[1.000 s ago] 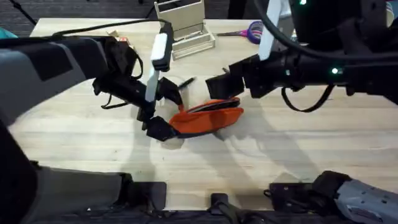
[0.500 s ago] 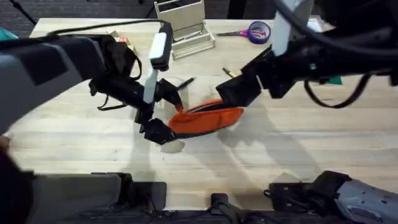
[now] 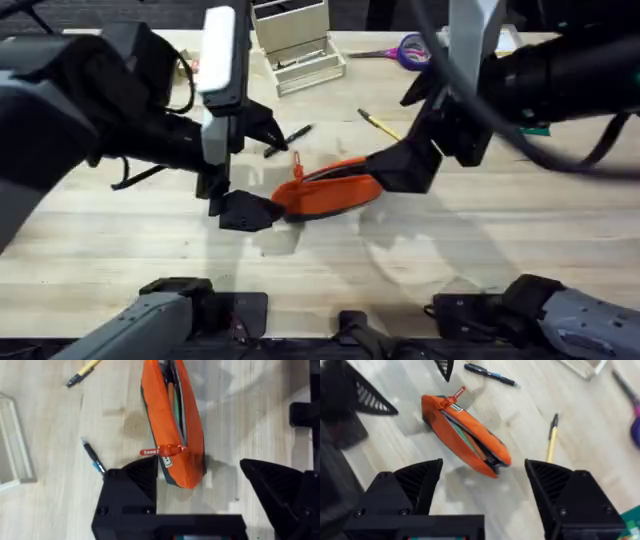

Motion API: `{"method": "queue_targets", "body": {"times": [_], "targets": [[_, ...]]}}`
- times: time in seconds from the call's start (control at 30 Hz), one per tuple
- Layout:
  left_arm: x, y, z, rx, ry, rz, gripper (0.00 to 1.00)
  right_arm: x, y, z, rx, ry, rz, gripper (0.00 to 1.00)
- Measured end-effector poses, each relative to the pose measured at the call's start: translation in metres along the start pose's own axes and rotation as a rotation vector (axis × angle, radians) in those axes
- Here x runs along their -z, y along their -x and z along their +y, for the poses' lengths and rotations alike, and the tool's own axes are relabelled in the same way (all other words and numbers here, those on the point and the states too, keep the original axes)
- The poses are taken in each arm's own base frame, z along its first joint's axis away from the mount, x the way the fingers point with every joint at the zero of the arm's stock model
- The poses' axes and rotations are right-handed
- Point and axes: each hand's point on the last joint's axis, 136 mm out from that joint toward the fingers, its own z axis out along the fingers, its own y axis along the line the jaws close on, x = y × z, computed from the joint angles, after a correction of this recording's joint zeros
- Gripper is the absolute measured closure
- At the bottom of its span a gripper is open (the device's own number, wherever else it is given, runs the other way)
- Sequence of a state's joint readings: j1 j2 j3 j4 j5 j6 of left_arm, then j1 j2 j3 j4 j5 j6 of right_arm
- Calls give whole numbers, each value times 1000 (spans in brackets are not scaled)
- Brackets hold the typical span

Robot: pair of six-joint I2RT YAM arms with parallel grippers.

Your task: Unzip the bag, pick up the pens from the table one at a time and place them inside, then zip the bag closed.

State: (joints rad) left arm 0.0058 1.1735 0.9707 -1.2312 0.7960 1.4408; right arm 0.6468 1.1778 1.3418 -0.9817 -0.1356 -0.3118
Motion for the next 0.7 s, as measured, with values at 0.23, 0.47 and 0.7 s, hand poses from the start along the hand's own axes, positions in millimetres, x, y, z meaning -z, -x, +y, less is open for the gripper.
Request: {"method": "queue_targets", "body": {"times": [0.23,0.47,0.7], "targets": [[10,0,2,26,58,1,6,0,1,0,418,-1,-3,4],[10,0,2,26,59,2,6,0,1,0,530,-1,-2,4],[11,0,3,23,62,3,6,0,1,0,565,-2,-3,4]]}}
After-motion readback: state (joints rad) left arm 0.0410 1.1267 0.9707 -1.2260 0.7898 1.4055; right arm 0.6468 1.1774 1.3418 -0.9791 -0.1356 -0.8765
